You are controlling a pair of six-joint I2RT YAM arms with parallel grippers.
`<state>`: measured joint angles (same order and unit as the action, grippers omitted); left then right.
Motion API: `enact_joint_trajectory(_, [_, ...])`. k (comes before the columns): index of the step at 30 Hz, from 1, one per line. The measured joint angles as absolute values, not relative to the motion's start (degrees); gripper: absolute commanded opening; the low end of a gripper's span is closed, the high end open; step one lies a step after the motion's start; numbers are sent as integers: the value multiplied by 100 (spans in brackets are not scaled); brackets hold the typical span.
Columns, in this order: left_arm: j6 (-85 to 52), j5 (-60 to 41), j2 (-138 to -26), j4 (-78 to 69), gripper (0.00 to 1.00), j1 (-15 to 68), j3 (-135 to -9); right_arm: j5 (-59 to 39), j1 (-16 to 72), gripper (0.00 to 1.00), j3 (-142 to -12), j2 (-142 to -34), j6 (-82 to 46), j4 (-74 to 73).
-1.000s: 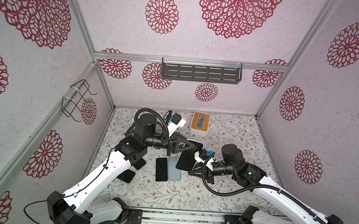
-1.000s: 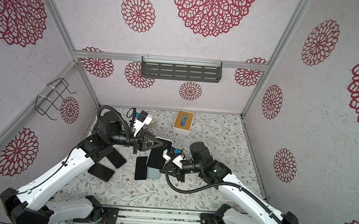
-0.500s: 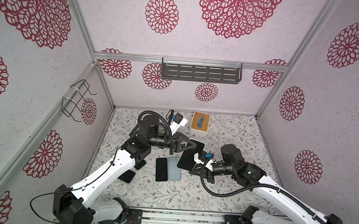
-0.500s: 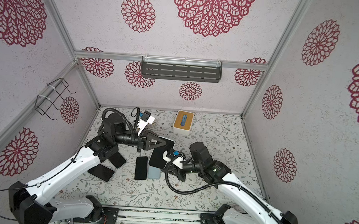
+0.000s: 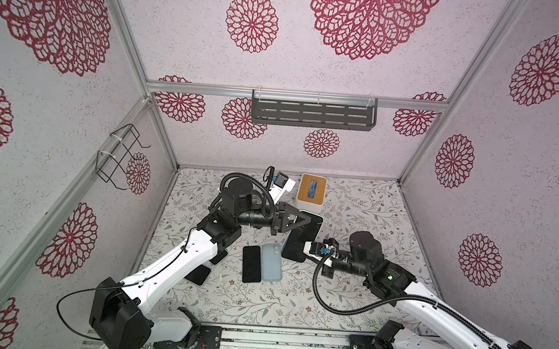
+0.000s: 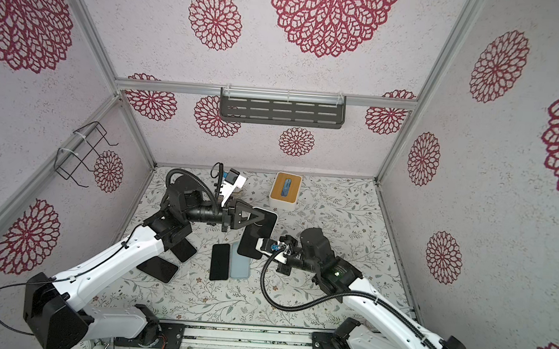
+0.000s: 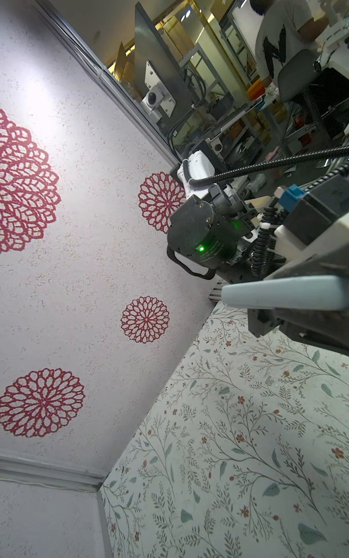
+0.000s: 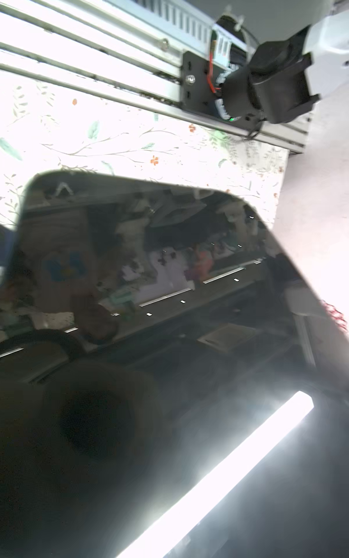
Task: Take the phone out of the phone case
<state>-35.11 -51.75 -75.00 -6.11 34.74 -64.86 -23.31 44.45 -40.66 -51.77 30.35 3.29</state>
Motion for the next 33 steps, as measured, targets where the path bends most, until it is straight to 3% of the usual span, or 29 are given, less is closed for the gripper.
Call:
enact_joint_trajectory(2, [-3636,-5057,-7443,-683,0,3424,-6449,-2187,4471,59,-3715,-4674,2773,95])
enact_joint_trajectory(5, [-3924,-4856,-7258,-825,0,3286,-6261,-1914,4466,72,-3159,-3804,2163,-309])
enact_joint_trajectory(10, [-4633,-4348,-7118,-1184,0,3072,-6077,-1350,4469,75,-2528,-2917,436,-773])
enact_joint_trajectory(20, [-7367,-3446,-7500,-2749,0,3026,-5369,-1232,4466,74,-2858,-3962,-3208,-1435])
enact_joint_trajectory(33, [-8486,-2965,-7575,-3308,0,3028,-4982,-1278,4466,72,-2443,-4014,-4536,-2587])
